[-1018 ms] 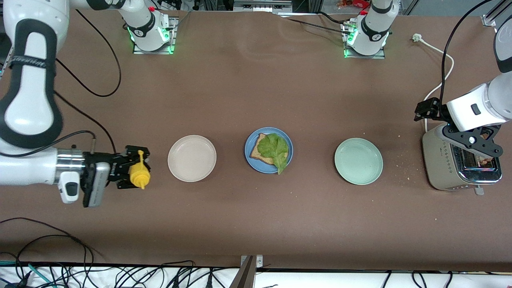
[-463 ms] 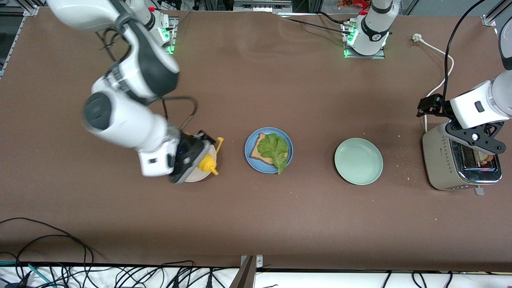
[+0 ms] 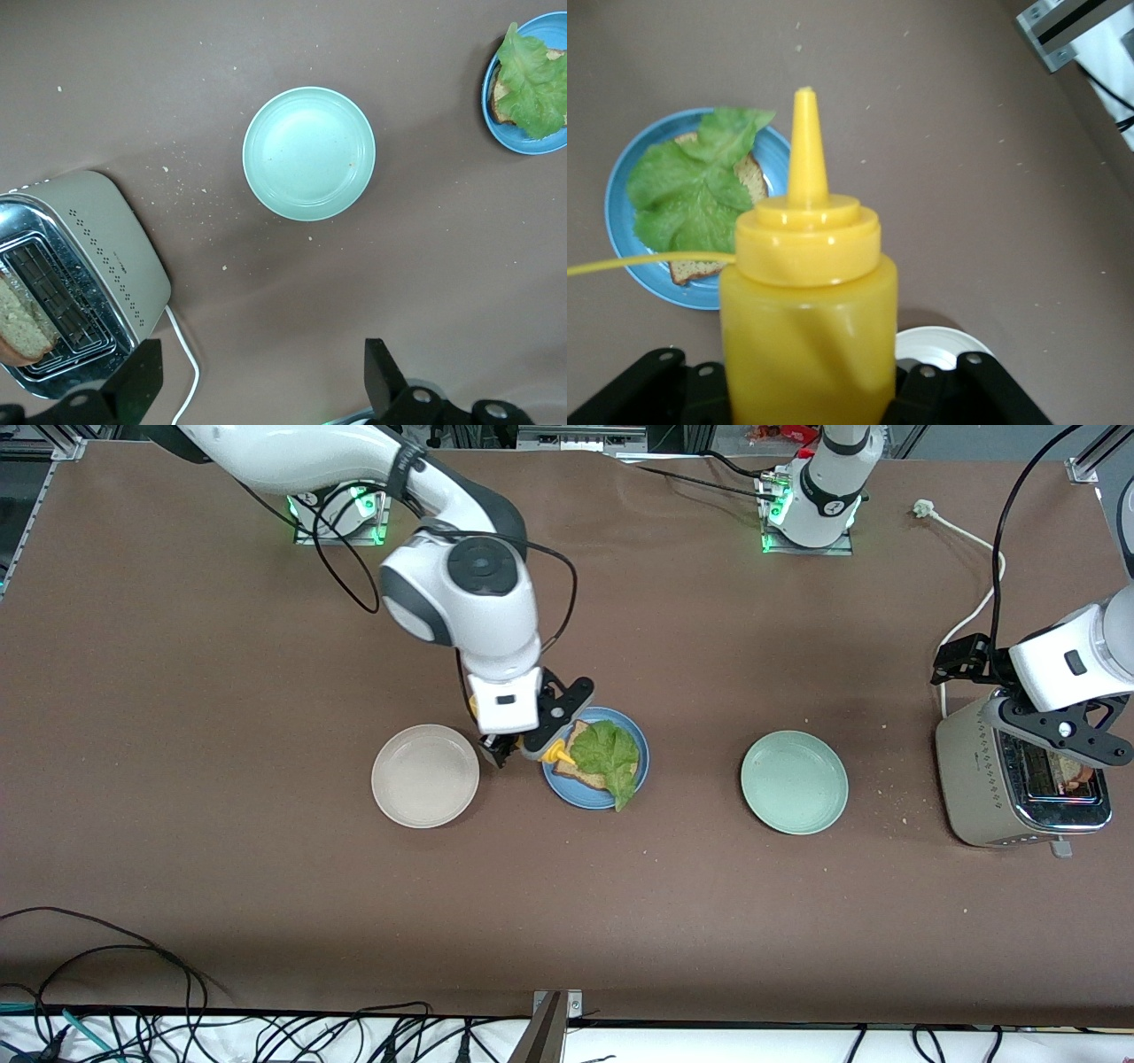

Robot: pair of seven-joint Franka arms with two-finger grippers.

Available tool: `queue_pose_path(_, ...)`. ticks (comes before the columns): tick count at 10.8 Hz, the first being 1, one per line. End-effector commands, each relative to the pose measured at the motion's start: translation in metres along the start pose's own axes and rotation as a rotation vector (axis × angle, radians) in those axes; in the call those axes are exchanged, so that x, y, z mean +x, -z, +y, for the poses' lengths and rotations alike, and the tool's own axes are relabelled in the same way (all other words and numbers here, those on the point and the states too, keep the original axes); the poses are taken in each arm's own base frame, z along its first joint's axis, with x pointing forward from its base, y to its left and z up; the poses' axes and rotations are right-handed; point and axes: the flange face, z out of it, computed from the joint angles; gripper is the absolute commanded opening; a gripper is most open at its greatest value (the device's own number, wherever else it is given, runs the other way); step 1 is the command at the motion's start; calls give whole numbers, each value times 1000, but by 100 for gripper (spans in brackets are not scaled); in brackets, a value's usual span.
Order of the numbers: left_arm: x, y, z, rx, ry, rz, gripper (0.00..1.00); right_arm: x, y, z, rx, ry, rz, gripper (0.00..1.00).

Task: Make sandwich in blue plate with both arms
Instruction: 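Carry the mustard bottle with the right gripper over the lettuce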

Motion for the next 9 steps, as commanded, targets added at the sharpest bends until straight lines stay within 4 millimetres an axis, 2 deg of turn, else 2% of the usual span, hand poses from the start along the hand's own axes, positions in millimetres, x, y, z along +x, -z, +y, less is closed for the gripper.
queue_pose_path(1,-8,6,-1,19,-6,-6,100,-16,-55,-72,-152,102,-41,0)
queue_pose_path(2,-10,5,-7,16,3,-9,100,-27,-77,-90,-203,166,-67,0)
queue_pose_path(3,-16,4,-23,5,30,-7,100,-37,-93,-102,-246,228,-83,0)
queue_pose_path(5,-30,-15,-80,-28,116,-28,100,-51,-127,-122,-328,306,-127,0)
queue_pose_path(7,-43,-46,-138,-67,187,-55,100,-63,-161,-133,-392,337,-182,0)
queue_pose_path(8,-43,-59,-158,-62,174,-50,100,-68,-167,-140,-415,348,-195,0)
queue_pose_path(9,-48,-68,-186,-44,178,-17,100,-72,-170,-144,-440,364,-206,0)
